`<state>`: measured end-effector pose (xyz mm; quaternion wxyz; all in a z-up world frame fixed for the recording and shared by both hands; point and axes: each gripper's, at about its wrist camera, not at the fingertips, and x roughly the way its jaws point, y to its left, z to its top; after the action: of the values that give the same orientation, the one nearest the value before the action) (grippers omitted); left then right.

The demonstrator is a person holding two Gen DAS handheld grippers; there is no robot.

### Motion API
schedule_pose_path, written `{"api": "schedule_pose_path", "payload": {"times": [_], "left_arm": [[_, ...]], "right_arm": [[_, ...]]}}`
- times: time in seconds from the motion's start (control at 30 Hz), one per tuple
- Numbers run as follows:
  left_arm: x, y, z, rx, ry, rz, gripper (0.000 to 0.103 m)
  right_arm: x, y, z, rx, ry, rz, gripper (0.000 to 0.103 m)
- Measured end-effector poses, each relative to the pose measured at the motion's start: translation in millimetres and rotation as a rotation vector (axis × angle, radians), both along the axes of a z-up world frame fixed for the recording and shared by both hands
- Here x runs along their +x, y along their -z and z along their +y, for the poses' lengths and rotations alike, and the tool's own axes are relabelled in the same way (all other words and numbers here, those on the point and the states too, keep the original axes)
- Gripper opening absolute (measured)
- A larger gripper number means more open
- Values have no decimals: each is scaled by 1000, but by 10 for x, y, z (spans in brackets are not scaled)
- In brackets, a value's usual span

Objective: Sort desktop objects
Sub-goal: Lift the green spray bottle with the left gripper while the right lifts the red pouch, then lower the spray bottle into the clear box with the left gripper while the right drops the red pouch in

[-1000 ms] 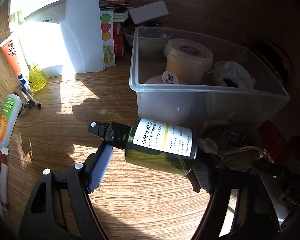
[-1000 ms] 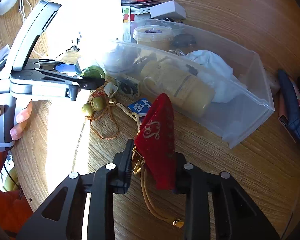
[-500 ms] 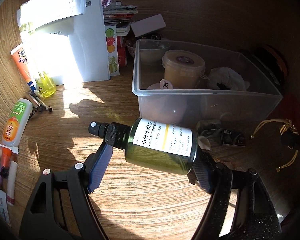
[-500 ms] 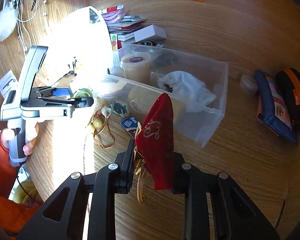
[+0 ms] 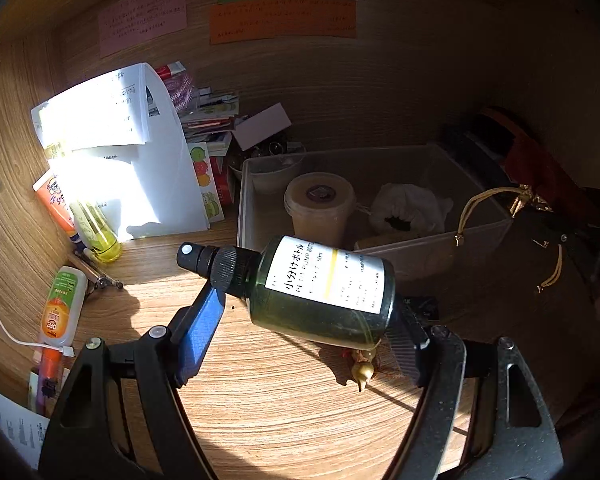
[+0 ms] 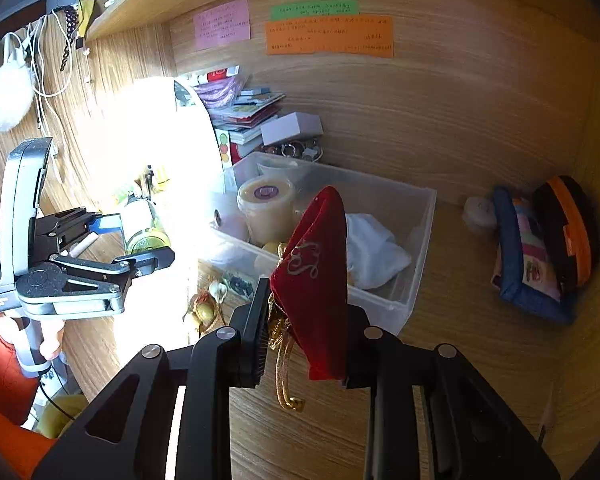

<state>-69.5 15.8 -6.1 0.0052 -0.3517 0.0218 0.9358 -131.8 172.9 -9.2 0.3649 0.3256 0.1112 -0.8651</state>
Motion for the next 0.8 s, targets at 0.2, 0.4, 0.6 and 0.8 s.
{"api": "schedule_pose_path", "payload": {"times": [0.2, 0.4, 0.6, 0.8], "left_arm": [[-113, -207, 67, -13, 20, 34, 76], [-282, -333, 82, 6, 46, 43, 76], [-521, -400, 102, 17, 68, 31, 76], [-826, -382, 157, 32, 94, 3, 76]], "right_arm": [[-104, -192, -51, -12, -3, 32, 23], [-228, -329, -157, -20, -9, 65, 23], [-322, -489, -238, -25, -5, 111, 23], [-515, -439, -347, -32, 14, 97, 24]]}}
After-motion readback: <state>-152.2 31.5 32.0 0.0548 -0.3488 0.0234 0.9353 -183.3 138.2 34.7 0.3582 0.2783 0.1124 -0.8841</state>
